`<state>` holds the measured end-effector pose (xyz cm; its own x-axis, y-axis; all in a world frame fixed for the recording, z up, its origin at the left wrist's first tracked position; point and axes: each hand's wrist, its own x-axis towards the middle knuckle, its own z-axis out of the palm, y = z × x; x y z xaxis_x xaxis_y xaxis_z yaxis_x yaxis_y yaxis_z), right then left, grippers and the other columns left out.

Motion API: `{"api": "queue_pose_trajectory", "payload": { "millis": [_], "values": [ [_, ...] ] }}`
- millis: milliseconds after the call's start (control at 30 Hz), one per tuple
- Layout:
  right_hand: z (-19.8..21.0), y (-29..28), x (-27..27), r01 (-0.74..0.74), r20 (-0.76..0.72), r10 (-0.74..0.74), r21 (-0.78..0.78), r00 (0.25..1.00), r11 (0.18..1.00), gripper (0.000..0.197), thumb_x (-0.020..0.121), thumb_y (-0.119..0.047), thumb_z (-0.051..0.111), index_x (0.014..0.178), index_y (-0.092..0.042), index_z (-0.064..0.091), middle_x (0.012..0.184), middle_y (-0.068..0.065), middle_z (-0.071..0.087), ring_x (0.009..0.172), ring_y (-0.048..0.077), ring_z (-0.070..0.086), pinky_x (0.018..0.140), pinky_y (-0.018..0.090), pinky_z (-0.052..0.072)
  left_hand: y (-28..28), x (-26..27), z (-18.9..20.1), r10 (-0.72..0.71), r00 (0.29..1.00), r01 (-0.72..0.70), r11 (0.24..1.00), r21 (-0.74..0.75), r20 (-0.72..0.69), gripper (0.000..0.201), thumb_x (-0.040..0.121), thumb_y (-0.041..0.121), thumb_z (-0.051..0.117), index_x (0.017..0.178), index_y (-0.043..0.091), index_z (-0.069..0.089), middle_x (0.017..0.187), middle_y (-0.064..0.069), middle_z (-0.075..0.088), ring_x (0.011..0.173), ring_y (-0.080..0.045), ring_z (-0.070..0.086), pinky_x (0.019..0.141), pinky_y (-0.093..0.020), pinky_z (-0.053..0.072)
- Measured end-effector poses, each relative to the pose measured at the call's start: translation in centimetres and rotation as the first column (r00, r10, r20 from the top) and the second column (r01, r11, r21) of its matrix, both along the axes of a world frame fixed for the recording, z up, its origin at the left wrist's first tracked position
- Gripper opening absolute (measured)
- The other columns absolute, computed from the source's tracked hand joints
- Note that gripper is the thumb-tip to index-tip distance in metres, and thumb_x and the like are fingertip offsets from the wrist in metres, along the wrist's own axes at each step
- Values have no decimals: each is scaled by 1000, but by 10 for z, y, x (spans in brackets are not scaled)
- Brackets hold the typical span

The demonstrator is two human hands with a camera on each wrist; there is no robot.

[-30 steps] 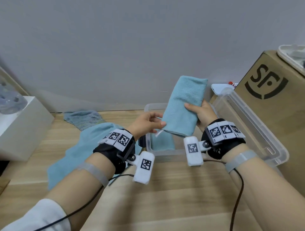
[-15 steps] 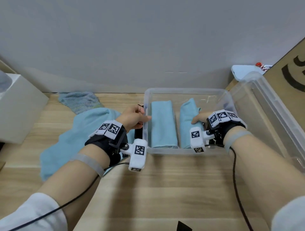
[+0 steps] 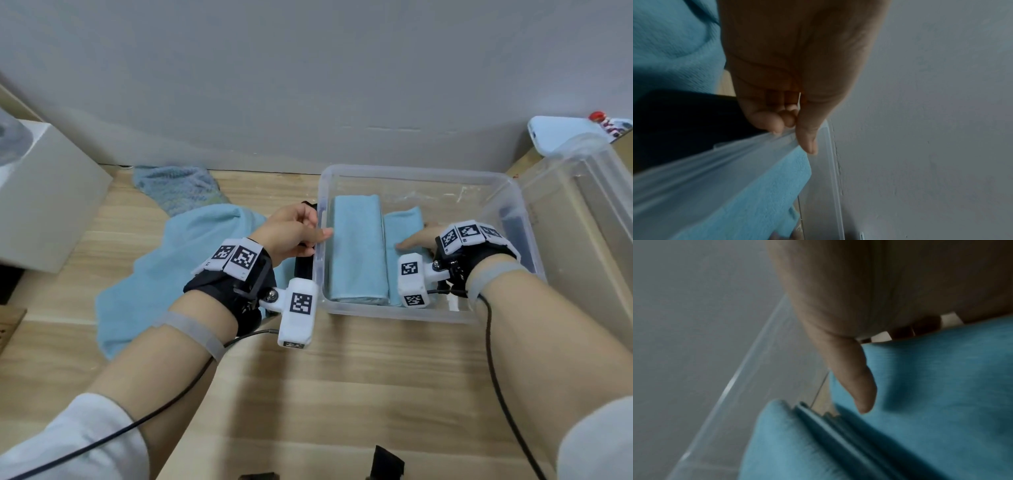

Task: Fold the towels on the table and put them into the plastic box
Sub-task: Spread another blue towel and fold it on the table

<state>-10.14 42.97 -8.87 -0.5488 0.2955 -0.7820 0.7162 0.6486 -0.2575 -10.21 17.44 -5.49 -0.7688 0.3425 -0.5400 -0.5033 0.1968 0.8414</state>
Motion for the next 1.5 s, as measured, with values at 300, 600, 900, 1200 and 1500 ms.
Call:
{"api": "queue_pose_trajectory", "payload": {
  "millis": [300,600,900,1200,1500],
  "values": [
    [88,-103,14,7,-492,-128,-241,861,971,63,83,-23,62,137,-25,30,136,10,38,123,24,43,104,36,33,-50,39,-3,223,958,-224,975,16,-178,21,83,3,63,84,20,50,68,5,48,61,-7,51,54,-16,43],
    [60,-259,63,-150,-393,-126,-599,911,787,16,87,-7,53,89,-22,56,83,1,59,71,10,56,69,21,45,-204,83,-48,381,880,-448,864,-229,-285,32,78,-2,63,74,26,49,74,6,50,63,-6,45,61,-18,38],
    [-36,-304,115,153,-210,-260,-419,943,895,21,82,5,51,80,-16,52,65,8,50,55,18,48,51,26,42,-286,119,-95,380,885,-457,607,-650,-268,71,62,18,81,122,12,44,131,-12,38,122,-29,38,101,-30,33],
    [-40,-311,123,38,-287,-123,-284,950,958,34,77,-6,63,110,-14,58,84,3,57,77,28,61,81,41,53,-281,119,-77,332,931,-363,809,-462,-150,22,64,15,77,70,17,56,84,-5,59,82,-21,54,69,-28,40],
    [48,-337,136,-387,-645,24,-427,764,817,51,72,-9,75,116,-12,48,89,-12,51,81,0,50,68,3,41,-225,121,12,174,960,-155,983,104,-219,14,84,5,61,85,18,58,72,6,63,62,-4,57,50,-12,42]
  ]
}}
